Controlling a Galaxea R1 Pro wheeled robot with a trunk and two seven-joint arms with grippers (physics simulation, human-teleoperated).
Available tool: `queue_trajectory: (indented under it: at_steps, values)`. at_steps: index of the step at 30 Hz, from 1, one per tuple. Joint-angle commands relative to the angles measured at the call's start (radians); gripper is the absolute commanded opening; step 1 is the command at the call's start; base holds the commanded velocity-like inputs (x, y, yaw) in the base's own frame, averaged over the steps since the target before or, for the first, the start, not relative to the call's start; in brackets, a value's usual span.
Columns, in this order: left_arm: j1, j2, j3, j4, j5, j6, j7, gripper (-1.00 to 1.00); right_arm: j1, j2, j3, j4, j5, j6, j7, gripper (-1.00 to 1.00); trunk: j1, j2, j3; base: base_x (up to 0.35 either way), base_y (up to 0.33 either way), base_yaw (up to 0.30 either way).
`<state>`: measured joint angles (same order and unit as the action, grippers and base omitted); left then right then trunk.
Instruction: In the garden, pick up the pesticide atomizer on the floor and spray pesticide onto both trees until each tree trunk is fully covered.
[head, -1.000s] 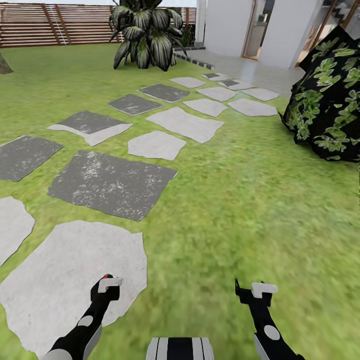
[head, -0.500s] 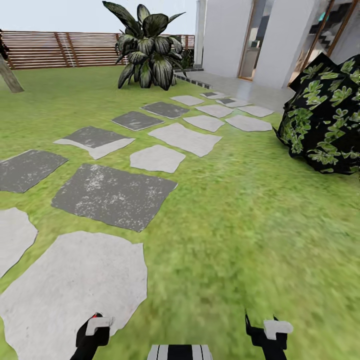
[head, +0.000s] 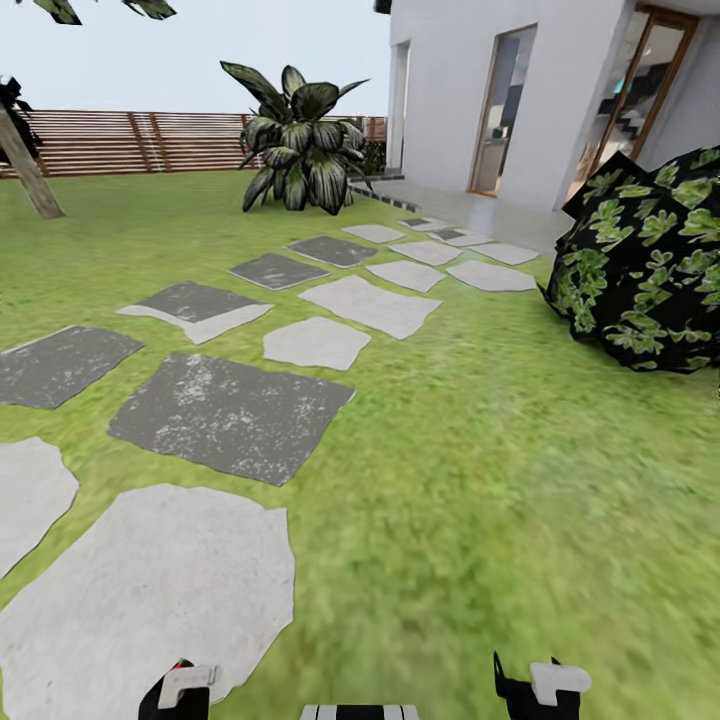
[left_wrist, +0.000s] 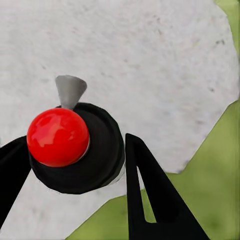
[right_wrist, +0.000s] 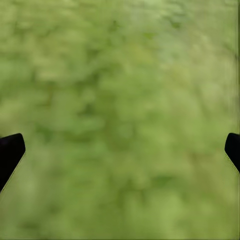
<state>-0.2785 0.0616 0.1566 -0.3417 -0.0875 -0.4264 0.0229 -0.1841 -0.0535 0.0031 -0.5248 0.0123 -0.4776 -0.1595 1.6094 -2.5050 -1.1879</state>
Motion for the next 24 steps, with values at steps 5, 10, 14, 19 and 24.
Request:
queue_trajectory:
  at_steps: [5, 10, 14, 19, 24]
  values:
    - [0.002, 0.001, 0.002, 0.002, -0.001, 0.001, 0.0, -1.0, 0.0, 0.001, 0.0, 0.001, 0.001, -0.001, 0.0, 1.0, -0.002, 0.001, 0.027, 0.0, 0.0, 0.0]
    - [0.002, 0.001, 0.002, 0.003, -0.001, 0.001, 0.0, -1.0, 0.0, 0.001, 0.0, 0.002, 0.001, -0.001, 0.0, 1.0, -0.004, 0.002, 0.054, 0.0, 0.0, 0.0]
    - [0.002, 0.001, 0.002, 0.003, -0.001, 0.0, 0.0, -1.0, 0.0, 0.002, 0.0, 0.002, 0.001, -0.001, 0.0, 1.0, -0.006, 0.003, 0.076, 0.0, 0.0, 0.0]
    - [0.002, 0.001, 0.001, 0.003, -0.001, 0.0, -0.001, -1.0, 0.0, 0.003, 0.001, 0.002, 0.002, -0.001, 0.0, 1.0, -0.008, 0.005, 0.103, 0.0, 0.0, 0.0]
    - [0.002, 0.001, 0.001, 0.003, -0.001, 0.0, -0.001, -1.0, 0.0, 0.007, 0.001, 0.02, 0.002, -0.001, 0.0, 1.0, -0.021, 0.026, 0.128, 0.0, 0.0, 0.0]
